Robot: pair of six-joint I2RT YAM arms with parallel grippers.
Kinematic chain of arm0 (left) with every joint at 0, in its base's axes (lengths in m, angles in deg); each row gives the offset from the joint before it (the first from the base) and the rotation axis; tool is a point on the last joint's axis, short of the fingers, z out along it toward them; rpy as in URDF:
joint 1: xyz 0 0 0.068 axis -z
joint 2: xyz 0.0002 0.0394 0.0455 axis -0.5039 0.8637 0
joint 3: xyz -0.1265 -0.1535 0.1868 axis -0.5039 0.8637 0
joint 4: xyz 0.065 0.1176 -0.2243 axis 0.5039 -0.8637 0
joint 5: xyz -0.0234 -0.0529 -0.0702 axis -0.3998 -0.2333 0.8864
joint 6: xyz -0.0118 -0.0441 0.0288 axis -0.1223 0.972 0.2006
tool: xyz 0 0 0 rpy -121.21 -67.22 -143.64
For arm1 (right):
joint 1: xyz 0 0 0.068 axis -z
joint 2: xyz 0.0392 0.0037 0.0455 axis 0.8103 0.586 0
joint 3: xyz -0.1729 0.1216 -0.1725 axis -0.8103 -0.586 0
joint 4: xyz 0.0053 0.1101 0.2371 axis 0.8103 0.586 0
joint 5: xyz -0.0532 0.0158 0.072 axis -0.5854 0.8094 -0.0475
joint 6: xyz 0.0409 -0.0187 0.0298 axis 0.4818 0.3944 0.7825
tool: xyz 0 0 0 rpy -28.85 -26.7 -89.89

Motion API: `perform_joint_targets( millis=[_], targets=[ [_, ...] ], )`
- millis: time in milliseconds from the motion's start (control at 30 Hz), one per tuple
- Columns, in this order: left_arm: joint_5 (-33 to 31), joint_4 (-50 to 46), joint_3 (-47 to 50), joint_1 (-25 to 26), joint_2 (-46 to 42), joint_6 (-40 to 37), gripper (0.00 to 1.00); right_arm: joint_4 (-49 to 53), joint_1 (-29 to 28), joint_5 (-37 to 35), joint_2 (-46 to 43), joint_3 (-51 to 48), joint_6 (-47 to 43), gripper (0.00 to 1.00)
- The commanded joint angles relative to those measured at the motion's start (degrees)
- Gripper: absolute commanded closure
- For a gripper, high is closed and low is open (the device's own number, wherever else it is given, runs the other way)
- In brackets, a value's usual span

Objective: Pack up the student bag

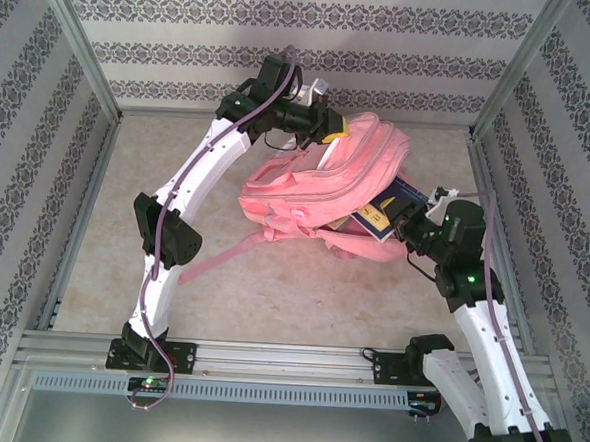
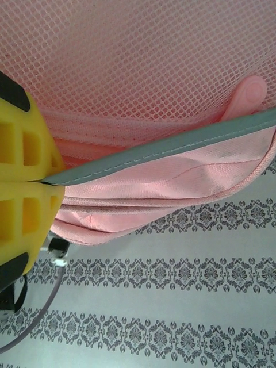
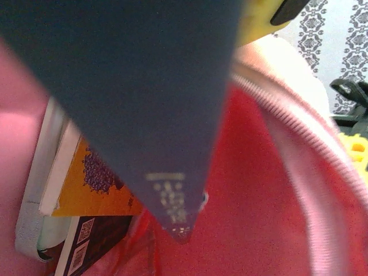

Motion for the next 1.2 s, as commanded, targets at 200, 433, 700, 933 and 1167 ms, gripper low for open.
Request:
perform_joint_targets(
  millis=[200,433,700,933,1167],
  targets=[
    [8.3,12.2,-1.8,-0.5,-4.5,1.5,1.0,-11.3,-0.7,2.5,13.2,0.5,-5.2,1.0],
    [8.8,12.4,-2.0,-0.7,-3.7,1.8,1.0,-14.6,-8.0,-0.3,28.8,6.0,-8.0,1.0],
    [6.0,5.9,-2.7,-1.6,-3.4,-1.8,1.0,-12.3,-17.2,-3.1,42.9,18.0,-9.0,0.43],
    [-2.1,-7.2,-1.7,-4.0,-5.4,-9.1,1.0,1.8,-13.8,-12.3,29.7,15.7,-15.3,0.14],
    [-11.0,-6.4,11.0,-5.1,-12.6,-9.0,1.0,16.8,-13.0,-19.4,16.7,13.6,-17.9,0.19]
  ],
)
